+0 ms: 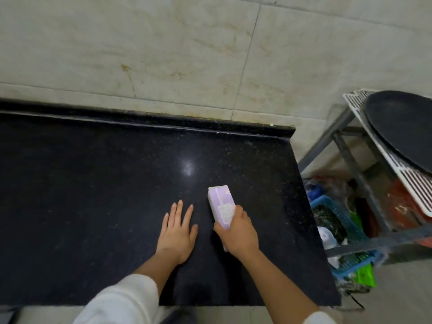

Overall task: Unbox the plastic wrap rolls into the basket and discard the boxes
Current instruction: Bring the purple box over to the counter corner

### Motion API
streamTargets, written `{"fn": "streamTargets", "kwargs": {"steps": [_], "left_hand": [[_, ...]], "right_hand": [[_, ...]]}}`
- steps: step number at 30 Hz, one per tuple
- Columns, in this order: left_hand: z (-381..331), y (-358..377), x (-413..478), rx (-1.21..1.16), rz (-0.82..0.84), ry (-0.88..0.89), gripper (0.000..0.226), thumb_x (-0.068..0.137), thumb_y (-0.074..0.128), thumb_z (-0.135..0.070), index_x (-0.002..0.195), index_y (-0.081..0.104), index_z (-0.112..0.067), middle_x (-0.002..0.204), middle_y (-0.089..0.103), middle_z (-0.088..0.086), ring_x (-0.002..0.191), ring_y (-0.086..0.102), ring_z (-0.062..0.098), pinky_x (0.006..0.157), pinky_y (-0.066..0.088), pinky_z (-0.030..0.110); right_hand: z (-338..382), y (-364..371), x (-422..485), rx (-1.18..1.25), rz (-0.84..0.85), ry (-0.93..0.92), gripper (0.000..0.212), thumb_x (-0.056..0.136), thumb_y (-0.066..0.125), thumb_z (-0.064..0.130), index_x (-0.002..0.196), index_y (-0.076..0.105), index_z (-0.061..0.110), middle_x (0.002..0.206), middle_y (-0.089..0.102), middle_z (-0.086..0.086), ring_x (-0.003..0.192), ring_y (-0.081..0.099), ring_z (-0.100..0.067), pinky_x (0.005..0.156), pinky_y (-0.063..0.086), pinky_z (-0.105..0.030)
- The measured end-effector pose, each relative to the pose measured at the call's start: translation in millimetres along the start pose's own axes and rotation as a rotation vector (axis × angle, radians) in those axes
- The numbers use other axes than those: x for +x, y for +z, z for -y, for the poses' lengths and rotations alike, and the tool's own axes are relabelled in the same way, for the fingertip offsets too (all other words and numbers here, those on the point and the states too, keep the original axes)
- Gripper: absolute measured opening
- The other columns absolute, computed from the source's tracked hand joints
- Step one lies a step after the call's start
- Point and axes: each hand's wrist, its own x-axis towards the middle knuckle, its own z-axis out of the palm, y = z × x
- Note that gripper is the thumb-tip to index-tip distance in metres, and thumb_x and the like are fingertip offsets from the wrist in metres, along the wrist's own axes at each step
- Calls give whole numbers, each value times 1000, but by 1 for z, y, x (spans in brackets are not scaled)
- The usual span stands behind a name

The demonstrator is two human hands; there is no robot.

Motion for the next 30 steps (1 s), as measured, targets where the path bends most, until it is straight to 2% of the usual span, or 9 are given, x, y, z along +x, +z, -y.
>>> {"fn": "streamTargets", "kwargs": {"steps": [2,6,13,19,23,30], "left_hand": [[0,-2,-9,-103,19,-35,61,98,16,-49,150,-8,-28,159,-19,4,145,-22,19,120,-8,38],[15,-4,-47,-197,-66,-138,59,98,23,-45,151,5,-24,161,-11,7,147,-15,22,121,-3,37],[108,-54,-95,-294,-218,-364,54,99,33,-36,149,22,-17,160,10,9,148,5,25,120,10,35],[223,-90,-149,-351,-299,-539,54,98,36,-33,148,23,-16,157,20,10,145,16,27,118,20,40],[320,-108,-185,-370,-293,-597,53,99,34,-32,148,22,-14,156,21,12,144,16,27,118,16,37],[473,-160,-236,-410,-286,-686,51,99,35,-31,146,27,-11,154,26,15,142,19,30,115,22,41]], "right_hand": [[1,0,-3,-4,3,-34,62,77,56,54,121,36,16,120,53,-5,106,53,-24,79,49,-37],[20,5,-11,30,35,-98,57,77,58,51,116,38,15,117,55,-7,103,54,-26,78,50,-40],[103,38,-36,-2,116,-294,52,80,57,48,113,40,13,116,55,-7,103,55,-28,75,48,-37],[214,102,-80,-31,208,-470,50,78,56,48,113,41,16,114,55,-4,101,55,-25,74,48,-36],[303,158,-118,-36,238,-513,50,78,56,48,113,40,16,115,55,-4,101,55,-25,76,49,-37],[450,238,-185,-41,287,-595,50,78,56,47,113,40,15,116,54,-6,102,54,-26,76,47,-37]]}}
